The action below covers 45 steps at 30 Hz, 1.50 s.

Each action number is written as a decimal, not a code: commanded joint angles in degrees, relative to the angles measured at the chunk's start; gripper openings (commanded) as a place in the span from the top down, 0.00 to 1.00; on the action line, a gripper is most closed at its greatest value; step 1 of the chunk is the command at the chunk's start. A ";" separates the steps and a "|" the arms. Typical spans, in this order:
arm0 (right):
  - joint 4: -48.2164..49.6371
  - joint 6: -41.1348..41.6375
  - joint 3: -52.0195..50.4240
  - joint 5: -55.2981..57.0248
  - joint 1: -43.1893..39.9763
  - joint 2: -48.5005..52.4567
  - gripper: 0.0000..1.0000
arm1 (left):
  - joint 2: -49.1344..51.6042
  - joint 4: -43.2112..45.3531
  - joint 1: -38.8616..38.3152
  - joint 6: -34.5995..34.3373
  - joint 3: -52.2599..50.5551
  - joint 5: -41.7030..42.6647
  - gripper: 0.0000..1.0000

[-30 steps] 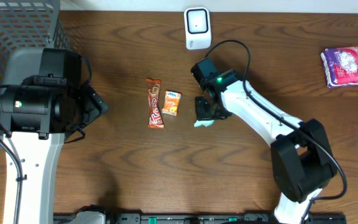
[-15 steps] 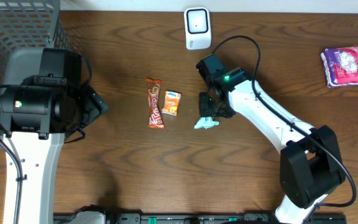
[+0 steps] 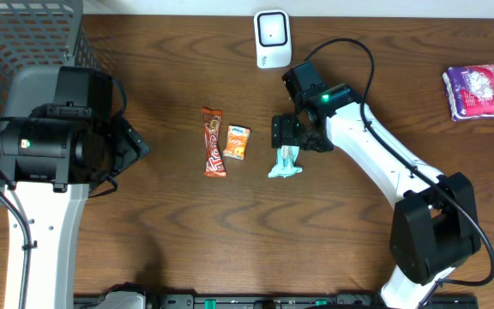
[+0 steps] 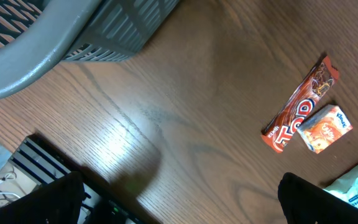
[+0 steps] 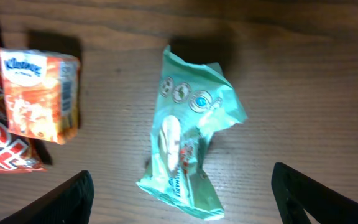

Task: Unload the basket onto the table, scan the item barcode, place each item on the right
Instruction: 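Lift the wipes pouch off the table with the right gripper, then carry the wipes pouch up and hold it beneath the scanner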

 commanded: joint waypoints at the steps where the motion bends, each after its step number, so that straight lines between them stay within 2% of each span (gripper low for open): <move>1: 1.38 0.15 1.07 -0.85 -0.04 -1.14 0.13 | -0.61 -0.35 0.31 -0.52 0.00 -0.72 0.01; 8: 3.08 -0.92 1.05 2.75 0.87 -1.07 0.17 | -0.61 -0.35 0.31 -0.52 0.00 -0.72 0.01; 11: 2.16 -0.85 0.52 7.58 1.01 -1.07 0.21 | -0.61 -0.35 0.31 -0.52 0.00 -0.72 0.01; 15: 3.30 1.84 -1.40 7.72 0.90 -1.07 0.28 | -0.61 -0.35 0.31 -0.52 0.00 -0.72 0.01; 24: 15.56 4.17 -14.10 5.95 1.29 -1.05 0.28 | -0.61 -0.35 0.31 -0.52 0.00 -0.72 0.01; 26: 20.70 4.48 -18.73 3.06 1.27 -1.05 0.45 | -0.61 -0.35 0.31 -0.52 0.00 -0.72 0.01; 29: 22.27 4.50 -20.26 0.42 1.27 -1.05 0.75 | -0.61 -0.35 0.31 -0.52 0.00 -0.72 0.01; 32: 22.43 4.46 -19.78 -0.48 1.22 -1.27 0.95 | -0.61 -0.35 0.31 -0.52 0.00 -0.72 0.01; 33: 22.38 4.31 -19.37 -0.90 1.20 -1.36 0.99 | -0.61 -0.35 0.31 -0.52 0.00 -0.72 0.00; 45: 21.81 -0.02 -6.19 -9.84 -2.71 -2.40 0.99 | -0.61 -0.35 0.31 -0.52 0.00 -0.72 0.01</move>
